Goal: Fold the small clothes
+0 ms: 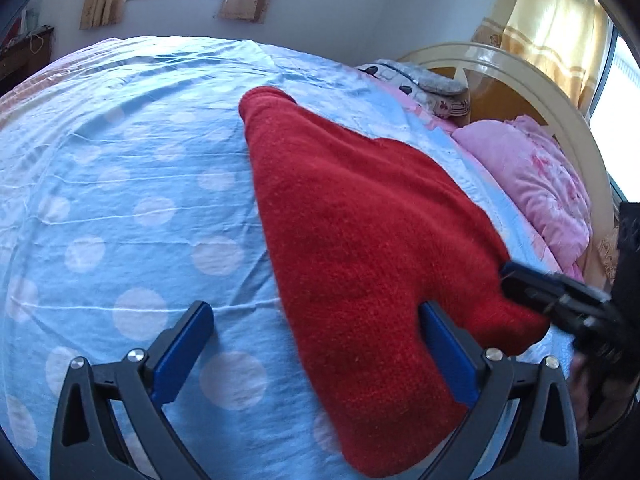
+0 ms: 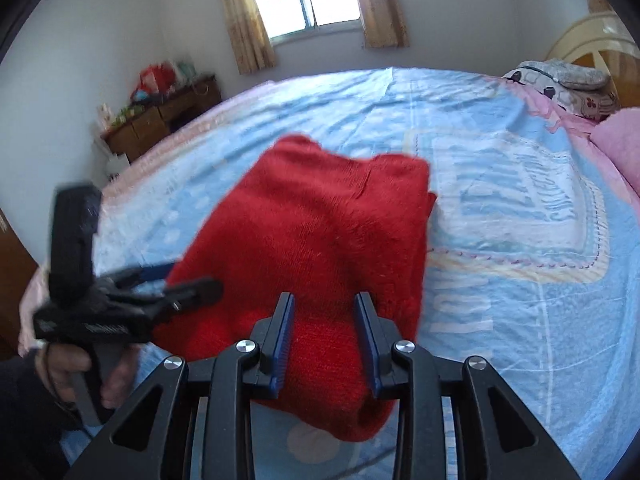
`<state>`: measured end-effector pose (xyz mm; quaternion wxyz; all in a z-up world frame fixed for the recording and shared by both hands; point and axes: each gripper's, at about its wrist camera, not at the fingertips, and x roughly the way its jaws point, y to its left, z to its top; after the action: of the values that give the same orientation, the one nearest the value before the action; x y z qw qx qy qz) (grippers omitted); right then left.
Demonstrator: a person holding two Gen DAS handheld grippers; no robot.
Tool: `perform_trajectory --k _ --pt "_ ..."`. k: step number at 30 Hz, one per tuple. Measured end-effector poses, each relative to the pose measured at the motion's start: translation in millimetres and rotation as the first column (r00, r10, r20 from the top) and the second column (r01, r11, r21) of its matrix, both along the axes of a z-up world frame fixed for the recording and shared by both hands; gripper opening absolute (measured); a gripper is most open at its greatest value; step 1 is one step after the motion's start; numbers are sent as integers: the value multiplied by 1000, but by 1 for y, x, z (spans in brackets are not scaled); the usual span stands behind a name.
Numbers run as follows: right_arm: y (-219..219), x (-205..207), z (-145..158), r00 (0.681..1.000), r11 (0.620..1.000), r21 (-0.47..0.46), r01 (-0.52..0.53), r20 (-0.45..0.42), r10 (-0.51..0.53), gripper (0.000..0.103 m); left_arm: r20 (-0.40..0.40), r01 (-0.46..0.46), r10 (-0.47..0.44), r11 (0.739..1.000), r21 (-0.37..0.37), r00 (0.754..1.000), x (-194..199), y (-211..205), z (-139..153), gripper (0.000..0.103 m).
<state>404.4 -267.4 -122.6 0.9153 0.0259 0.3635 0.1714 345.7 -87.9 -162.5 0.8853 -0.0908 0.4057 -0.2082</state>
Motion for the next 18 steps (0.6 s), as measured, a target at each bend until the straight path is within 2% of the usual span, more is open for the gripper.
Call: perform_trajectory --k 1,2,3,5,12,18 --pt "-6 0 4 1000 1000 20 16 9 -16 43 -2 0 0 1000 1 1000 0 0 -1 103" --pt "-12 1 7 999 999 34 34 15 -35 57 -2 0 0 1000 3 1000 0 0 -1 103" --pt "-17 3 9 998 997 45 56 19 -57 65 -1 0 0 1000 7 1000 0 -1 -1 103" --pt "-30 12 10 996 992 91 83 4 -84 67 -4 6 -5 1000 17 1000 2 -3 -1 103" --pt "-63 62 -13 978 952 248 179 -150 -145 67 -12 27 -27 999 26 1000 7 -7 -2 103" --pt "-73 98 -32 960 911 351 215 -247 -132 71 -16 44 -43 999 21 999 9 -10 -2 103"
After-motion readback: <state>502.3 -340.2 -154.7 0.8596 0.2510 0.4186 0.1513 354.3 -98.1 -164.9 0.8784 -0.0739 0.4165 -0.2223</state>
